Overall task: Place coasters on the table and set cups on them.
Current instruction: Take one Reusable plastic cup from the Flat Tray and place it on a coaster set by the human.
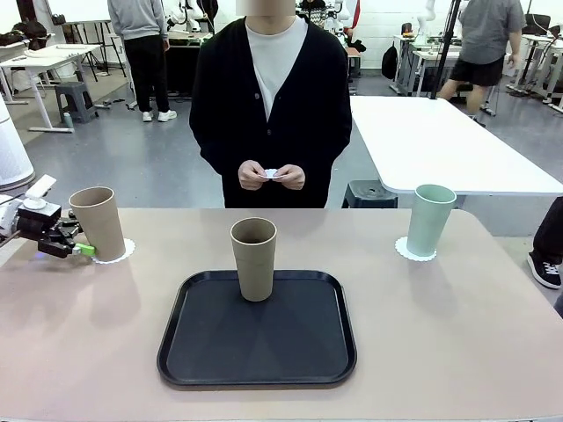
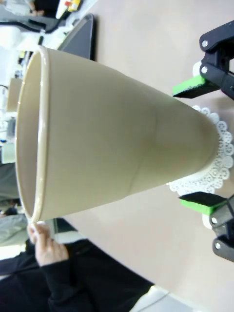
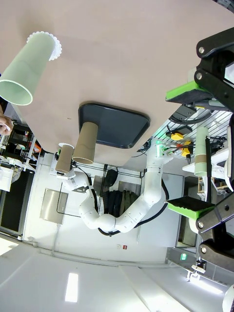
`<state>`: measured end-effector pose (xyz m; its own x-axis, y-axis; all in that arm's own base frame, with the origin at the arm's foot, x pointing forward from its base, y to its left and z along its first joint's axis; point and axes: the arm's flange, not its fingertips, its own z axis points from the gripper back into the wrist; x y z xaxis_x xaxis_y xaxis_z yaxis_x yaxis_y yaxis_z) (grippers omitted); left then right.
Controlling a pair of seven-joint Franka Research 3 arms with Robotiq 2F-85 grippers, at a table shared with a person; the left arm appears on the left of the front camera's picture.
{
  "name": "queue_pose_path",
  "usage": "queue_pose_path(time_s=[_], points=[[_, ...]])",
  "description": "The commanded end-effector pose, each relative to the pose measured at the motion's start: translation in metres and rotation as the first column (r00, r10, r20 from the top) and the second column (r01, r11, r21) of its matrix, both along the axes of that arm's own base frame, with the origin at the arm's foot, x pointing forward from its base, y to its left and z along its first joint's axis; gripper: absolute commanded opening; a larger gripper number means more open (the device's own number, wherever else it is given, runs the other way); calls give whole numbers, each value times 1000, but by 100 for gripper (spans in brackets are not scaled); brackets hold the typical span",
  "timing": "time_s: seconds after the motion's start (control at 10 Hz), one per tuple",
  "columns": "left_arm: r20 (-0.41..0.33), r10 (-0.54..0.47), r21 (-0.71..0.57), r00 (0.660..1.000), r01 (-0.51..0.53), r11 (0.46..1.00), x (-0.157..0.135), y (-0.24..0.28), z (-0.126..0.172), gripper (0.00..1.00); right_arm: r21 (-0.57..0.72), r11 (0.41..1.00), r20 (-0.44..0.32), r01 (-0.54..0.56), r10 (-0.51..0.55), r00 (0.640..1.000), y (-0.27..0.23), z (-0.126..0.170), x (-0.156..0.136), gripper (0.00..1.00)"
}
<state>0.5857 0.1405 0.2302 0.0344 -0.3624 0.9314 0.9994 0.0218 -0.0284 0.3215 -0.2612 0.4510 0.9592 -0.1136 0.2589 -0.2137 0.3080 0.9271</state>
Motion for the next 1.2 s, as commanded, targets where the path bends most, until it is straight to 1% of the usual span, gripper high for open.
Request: queue_pose_path(time_s=[0.0, 0.4, 0.6, 0.7, 0.8, 0.9, 1.0, 1.1], points=[[24, -5, 63, 1000, 4, 998, -7, 4, 16, 100, 6, 1000, -8, 16, -16, 1000, 0, 3, 3, 100], [49, 15, 172, 999, -23, 985, -13, 26, 40, 100, 6, 1000, -8, 16, -16, 1000, 0, 3, 3, 100], [74, 34, 230, 997, -51, 972, -17, 33, 59, 100, 6, 1000, -8, 16, -16, 1000, 0, 3, 3, 100], [55, 112, 398, 992, -125, 909, -29, 31, 93, 100, 6, 1000, -8, 16, -16, 1000, 0, 3, 3, 100], [48, 163, 490, 985, -166, 856, -40, 26, 120, 100, 6, 1000, -8, 16, -16, 1000, 0, 3, 3, 100], [84, 233, 557, 969, -240, 795, -57, 13, 167, 100, 6, 1000, -8, 16, -16, 1000, 0, 3, 3, 100], [117, 305, 618, 945, -309, 723, -71, 1, 200, 100, 6, 1000, -8, 16, -16, 1000, 0, 3, 3, 100], [112, 364, 657, 925, -344, 670, -83, -9, 231, 100, 6, 1000, -8, 16, -16, 1000, 0, 3, 3, 100]])
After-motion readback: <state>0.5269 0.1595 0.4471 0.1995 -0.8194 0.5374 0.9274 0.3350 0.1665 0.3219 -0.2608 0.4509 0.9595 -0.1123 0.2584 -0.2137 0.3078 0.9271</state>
